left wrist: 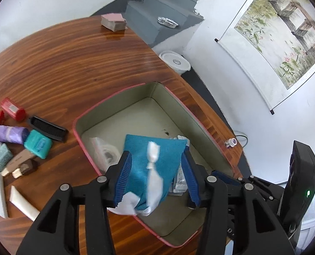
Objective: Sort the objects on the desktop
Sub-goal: 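Lower the pouch and black case into the pink tin and open both tools, then move both open tools back over the item pile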
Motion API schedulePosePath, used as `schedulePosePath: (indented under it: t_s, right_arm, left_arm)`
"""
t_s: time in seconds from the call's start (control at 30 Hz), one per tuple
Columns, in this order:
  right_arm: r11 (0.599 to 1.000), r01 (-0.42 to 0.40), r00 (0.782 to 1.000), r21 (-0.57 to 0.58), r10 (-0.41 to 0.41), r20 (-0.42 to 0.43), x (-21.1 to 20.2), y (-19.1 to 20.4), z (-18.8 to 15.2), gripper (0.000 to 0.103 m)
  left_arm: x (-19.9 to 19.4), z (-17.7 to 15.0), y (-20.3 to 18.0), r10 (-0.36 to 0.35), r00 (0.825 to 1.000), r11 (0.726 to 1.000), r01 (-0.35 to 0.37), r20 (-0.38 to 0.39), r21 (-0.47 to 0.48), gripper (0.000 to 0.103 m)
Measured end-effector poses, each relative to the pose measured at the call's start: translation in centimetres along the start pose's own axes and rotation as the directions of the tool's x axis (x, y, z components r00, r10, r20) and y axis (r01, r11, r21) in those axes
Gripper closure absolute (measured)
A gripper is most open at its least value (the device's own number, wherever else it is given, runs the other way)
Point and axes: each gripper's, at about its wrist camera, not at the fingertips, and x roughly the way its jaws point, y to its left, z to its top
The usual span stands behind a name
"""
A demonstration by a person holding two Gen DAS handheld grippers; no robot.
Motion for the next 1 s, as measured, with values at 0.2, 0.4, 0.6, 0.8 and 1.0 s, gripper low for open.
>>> schedulePosePath:
  t_s: [0.2, 0.4, 0.6, 0.8, 1.0]
  right_arm:
    - [0.998, -0.047, 0.998, 0.036, 0.046, 0.032, -0.8, 0.6, -0.2, 0.054]
    - [0.995, -0.104, 0.994, 0.004, 0.103, 0.037, -1.5, 3.3, -0.4, 0.053]
    - [0.985, -0.139, 0.989, -0.103, 0.144, 0.044, -1.7, 7.7, -0.4, 0.031]
    - [0.965, -0.182, 0.982, -0.191, 0.188, 0.015, -1.2, 11.8, -0.9, 0.027]
    - [0.947, -0.226, 0.974, -0.228, 0.221, -0.047, 0.2, 15.1, -1.7, 0.026]
  left_arm:
    - [-2.2, -1.3, 2.1, 0.082, 0.996, 0.997, -0.082, 0.027, -0.013, 0.051]
    - [-4.1, -3.5, 5.8, 0.196, 0.98, 0.979, -0.194, 0.031, -0.059, 0.051]
    - [-6.1, -6.0, 10.9, 0.263, 0.965, 0.948, -0.256, 0.014, -0.188, 0.051]
    - [-8.0, -8.8, 16.3, 0.341, 0.94, 0.894, -0.331, -0.021, -0.304, 0.051]
    - [-10.0, -11.6, 21.1, 0.394, 0.917, 0.828, -0.382, -0.059, -0.41, 0.051]
